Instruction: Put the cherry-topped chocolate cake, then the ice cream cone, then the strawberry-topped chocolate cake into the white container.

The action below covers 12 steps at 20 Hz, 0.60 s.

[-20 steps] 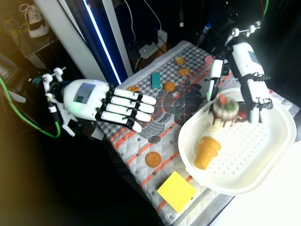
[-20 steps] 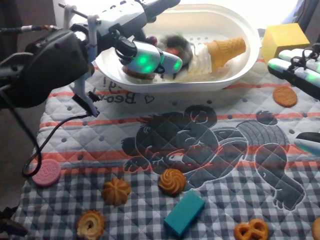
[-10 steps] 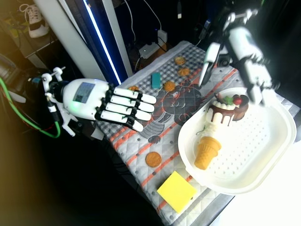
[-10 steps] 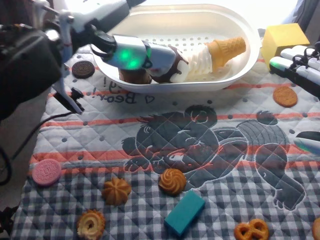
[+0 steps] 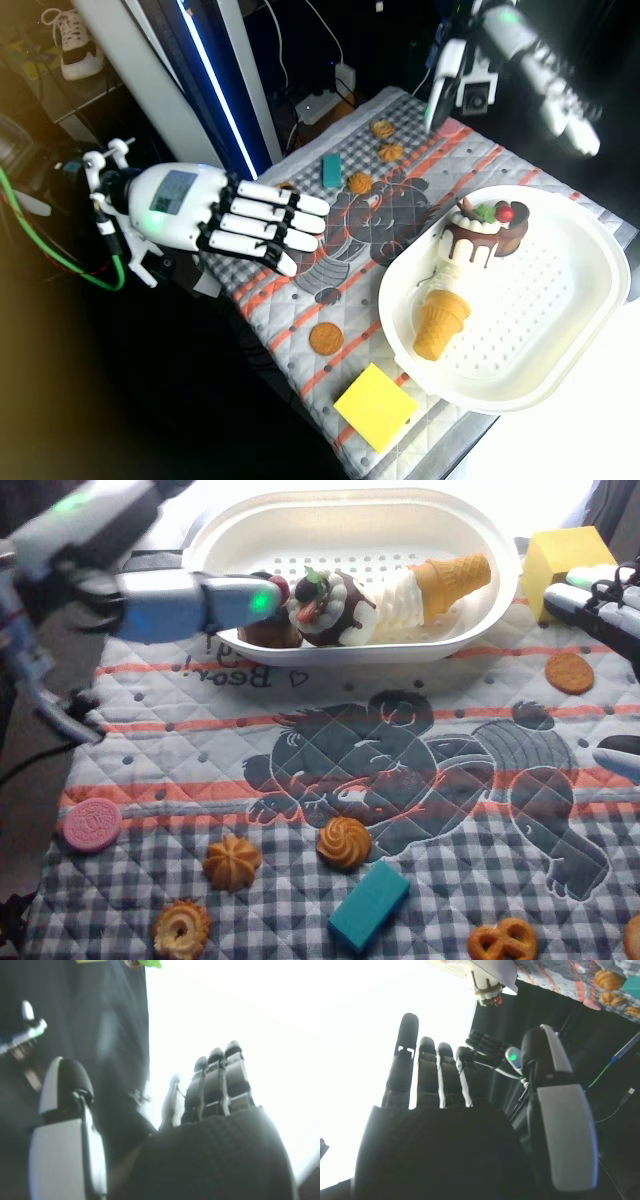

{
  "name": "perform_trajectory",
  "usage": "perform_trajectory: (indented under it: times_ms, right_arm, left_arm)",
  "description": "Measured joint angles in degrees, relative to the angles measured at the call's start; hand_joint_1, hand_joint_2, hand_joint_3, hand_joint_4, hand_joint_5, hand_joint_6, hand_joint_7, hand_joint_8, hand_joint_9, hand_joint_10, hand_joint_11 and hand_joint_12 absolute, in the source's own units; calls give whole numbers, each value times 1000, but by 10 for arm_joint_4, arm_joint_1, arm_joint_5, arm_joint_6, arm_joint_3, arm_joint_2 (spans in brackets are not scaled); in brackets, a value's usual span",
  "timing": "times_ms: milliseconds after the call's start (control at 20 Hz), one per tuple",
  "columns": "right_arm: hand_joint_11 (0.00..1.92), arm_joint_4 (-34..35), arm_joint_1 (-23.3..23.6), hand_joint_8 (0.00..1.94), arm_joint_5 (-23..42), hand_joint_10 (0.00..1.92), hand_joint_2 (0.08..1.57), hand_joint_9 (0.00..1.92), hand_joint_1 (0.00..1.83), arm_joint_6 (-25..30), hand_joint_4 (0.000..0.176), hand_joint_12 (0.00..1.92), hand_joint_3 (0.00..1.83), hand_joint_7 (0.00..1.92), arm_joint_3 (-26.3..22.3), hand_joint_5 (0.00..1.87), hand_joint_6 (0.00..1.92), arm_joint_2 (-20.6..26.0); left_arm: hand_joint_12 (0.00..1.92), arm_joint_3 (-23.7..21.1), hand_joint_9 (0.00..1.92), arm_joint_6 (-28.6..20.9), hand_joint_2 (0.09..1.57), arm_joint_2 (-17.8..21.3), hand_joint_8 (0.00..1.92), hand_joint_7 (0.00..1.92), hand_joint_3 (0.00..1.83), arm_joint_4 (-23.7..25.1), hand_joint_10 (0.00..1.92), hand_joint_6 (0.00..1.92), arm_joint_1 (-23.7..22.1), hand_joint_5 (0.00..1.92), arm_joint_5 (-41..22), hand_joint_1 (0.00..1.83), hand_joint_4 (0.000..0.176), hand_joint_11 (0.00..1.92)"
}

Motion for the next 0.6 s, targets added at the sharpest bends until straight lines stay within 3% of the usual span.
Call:
perform_trajectory:
  times_ms: [50,100,200,300,350,400,450,500,550,600]
  right_arm:
    - [0,-1,0,0,0,138,1240,0,692,0,0,1175,0,0,0,0,0,0]
    - [0,-1,0,0,2,158,1239,0,700,0,0,1249,0,0,-2,0,0,0]
    - [0,-3,0,0,5,226,1236,0,687,0,0,1208,0,0,-5,0,0,4]
    - [0,-2,0,0,21,191,1235,0,761,0,0,731,0,0,-7,0,0,10]
    - [0,-1,0,0,31,229,1235,0,788,0,0,675,0,0,-7,0,0,12]
    - [0,3,0,0,40,226,1243,0,788,0,5,726,2,0,-10,0,0,16]
    - [0,3,0,0,48,266,1248,0,786,0,23,831,3,0,-12,0,0,19]
    - [0,3,0,0,56,290,1260,0,808,0,23,899,7,0,-16,0,0,24]
    - [0,3,0,0,61,286,1269,0,805,0,12,959,9,0,-17,0,0,26]
    - [0,2,0,0,70,327,1260,0,778,0,5,1102,2,0,-18,0,0,28]
  left_arm:
    - [673,-11,0,-20,1034,12,0,0,0,-1,0,0,26,0,-37,715,176,0]
    - [656,-24,9,-33,1052,23,0,0,2,-2,3,0,47,0,-68,707,176,0]
    - [527,-50,1,-47,1122,39,0,0,6,1,0,0,85,0,-132,683,176,0]
    - [535,-72,0,-54,1156,54,0,0,7,9,0,0,119,0,-185,621,176,0]
    - [575,-82,11,-55,1174,61,0,0,5,8,3,0,134,0,-210,565,176,0]
    - [632,-91,25,-56,1185,67,0,0,3,2,8,0,152,0,-242,537,176,0]
    - [428,-96,4,-62,1199,71,0,0,2,-4,1,0,159,0,-259,607,176,0]
    - [390,-97,0,-73,1198,72,0,0,0,-7,0,0,166,0,-276,635,176,0]
    - [461,-97,0,-78,1223,72,0,0,4,-8,0,0,168,0,-285,648,176,0]
    - [643,-99,0,-85,1217,76,0,0,0,-7,0,0,173,0,-290,704,176,0]
